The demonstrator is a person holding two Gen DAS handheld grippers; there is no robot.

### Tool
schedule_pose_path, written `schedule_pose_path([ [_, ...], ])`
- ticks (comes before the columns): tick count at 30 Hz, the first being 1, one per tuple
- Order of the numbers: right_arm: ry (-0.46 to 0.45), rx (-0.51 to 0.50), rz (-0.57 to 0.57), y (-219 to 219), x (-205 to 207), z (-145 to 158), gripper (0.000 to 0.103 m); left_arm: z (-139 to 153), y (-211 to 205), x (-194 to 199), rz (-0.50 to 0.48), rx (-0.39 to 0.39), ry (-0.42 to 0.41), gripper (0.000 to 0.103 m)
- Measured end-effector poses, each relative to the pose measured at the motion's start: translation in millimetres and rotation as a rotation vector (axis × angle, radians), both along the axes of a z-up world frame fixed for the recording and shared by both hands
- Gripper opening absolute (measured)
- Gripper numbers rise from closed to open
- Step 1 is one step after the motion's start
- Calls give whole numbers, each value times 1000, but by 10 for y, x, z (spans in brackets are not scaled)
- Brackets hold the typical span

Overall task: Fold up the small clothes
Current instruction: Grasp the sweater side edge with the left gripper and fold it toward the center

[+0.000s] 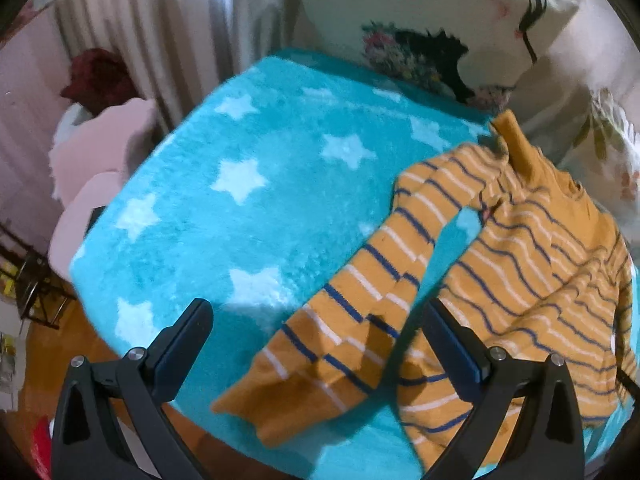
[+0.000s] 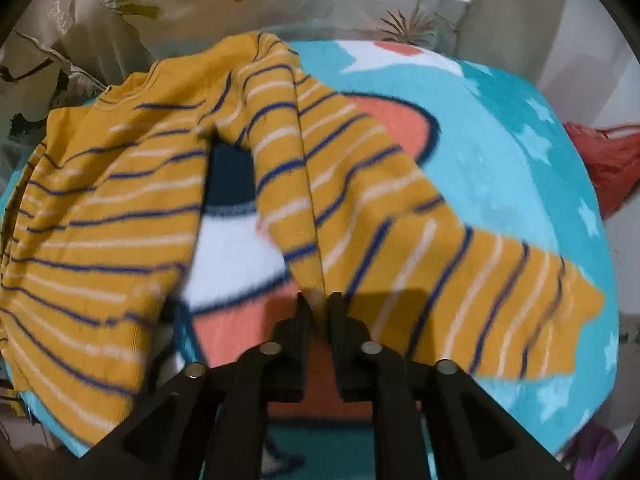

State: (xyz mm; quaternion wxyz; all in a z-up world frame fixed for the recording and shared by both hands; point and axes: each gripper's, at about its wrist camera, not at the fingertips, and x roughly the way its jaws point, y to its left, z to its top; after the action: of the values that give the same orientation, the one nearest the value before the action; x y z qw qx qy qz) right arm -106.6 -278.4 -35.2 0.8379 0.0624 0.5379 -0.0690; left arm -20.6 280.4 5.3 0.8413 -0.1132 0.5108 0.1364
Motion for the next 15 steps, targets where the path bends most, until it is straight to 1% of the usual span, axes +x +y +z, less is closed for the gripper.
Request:
schedule_pose_path([
  [1,1,15,-31,-16,-64,29,22,-53,3,32,-22,-2,11,103],
  [2,-5,32,-65,-39,-121,66,23,-117,-3,73,-53,-5,23,103],
  [5,-50,79,-142,-71,-279,212,34,-284,-33,179,-113,3,62,103],
  [6,-70,88,-167,-61,-325,283,39,-345,-47,223,-128,12,83,100],
  [7,-81,88,-178,-43,-343,322,40,-388,-53,257,-143,18,99,81],
  [8,-91,82,-184,-8,-348,371,40,-446,-46,309,-154,16,132,62],
  [9,-96,76,-181,21,-335,405,40,-474,-22,335,-158,-7,150,33],
  [10,-103,65,-174,76,-317,455,40,-426,71,372,-141,-71,135,16],
  [11,-109,56,-168,126,-294,497,40,-394,154,411,-121,-90,135,7],
  [13,-121,52,-153,215,-237,552,40,-309,393,520,-67,-123,117,7],
  [15,-127,56,-142,322,-185,585,40,-194,667,672,-5,-90,91,7],
])
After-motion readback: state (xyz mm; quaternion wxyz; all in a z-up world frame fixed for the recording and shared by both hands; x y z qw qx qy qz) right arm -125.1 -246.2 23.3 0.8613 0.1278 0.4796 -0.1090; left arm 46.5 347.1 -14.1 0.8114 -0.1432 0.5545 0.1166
